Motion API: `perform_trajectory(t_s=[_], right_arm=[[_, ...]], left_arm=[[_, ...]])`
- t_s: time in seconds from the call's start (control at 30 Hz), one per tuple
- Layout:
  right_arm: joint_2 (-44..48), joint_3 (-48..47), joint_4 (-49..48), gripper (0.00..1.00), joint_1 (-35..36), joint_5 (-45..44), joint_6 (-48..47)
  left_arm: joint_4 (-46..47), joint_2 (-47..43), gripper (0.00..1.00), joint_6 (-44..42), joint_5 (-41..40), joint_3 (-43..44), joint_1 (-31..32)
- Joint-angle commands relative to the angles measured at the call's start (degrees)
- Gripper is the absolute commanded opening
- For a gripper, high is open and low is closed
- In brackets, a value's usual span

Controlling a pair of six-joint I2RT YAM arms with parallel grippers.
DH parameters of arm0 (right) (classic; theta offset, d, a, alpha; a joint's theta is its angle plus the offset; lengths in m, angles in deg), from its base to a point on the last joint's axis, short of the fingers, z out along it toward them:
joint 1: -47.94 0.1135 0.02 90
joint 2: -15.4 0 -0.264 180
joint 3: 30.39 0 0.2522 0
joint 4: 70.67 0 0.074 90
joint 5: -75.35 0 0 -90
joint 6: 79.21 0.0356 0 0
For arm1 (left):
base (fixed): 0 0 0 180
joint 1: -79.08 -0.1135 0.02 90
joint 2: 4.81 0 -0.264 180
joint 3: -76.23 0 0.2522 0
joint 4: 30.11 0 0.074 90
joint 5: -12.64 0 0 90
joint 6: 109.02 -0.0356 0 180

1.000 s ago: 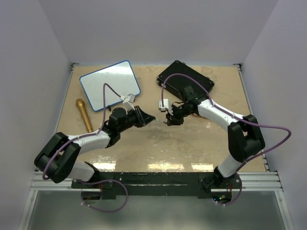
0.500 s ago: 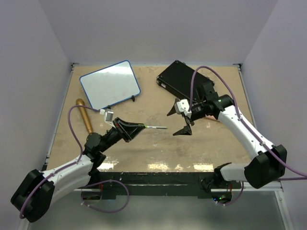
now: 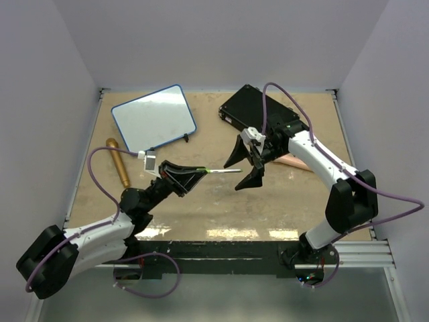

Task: Write a sentence on the whiteboard
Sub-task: Pass from the left arm to the right

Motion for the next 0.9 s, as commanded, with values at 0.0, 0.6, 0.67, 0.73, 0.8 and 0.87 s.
perform_trajectory(t_s=[0.0,0.6,0.67,0.73,0.8,0.87], right_arm=[[-1.95,-4.61,9.73,0.93,0.26,8.06,-6.46],[-2.57,-6.55,8.94,0.33,0.27,8.33,-2.94],[-2.74,-6.63,7.97,0.10,0.27,7.80,-1.98],[-2.48,-6.64,7.35,0.00,0.27,6.66,-0.75],[-1.61,-6.46,6.22,0.00,0.35,5.96,-0.04],[-0.38,-5.94,3.07,0.00,0.35,4.29,2.94]], left_arm=[[9.52,2.77,0.00,-4.10,-4.98,2.89,1.89],[8.29,8.84,0.00,-8.84,-9.12,6.32,4.70],[7.77,8.84,0.00,-9.20,-9.12,6.32,4.70],[6.98,8.75,0.00,-9.72,-9.20,6.32,4.79],[6.19,8.06,0.00,-10.07,-9.03,6.06,4.88],[4.70,6.83,0.20,-11.04,-8.94,5.80,4.88]])
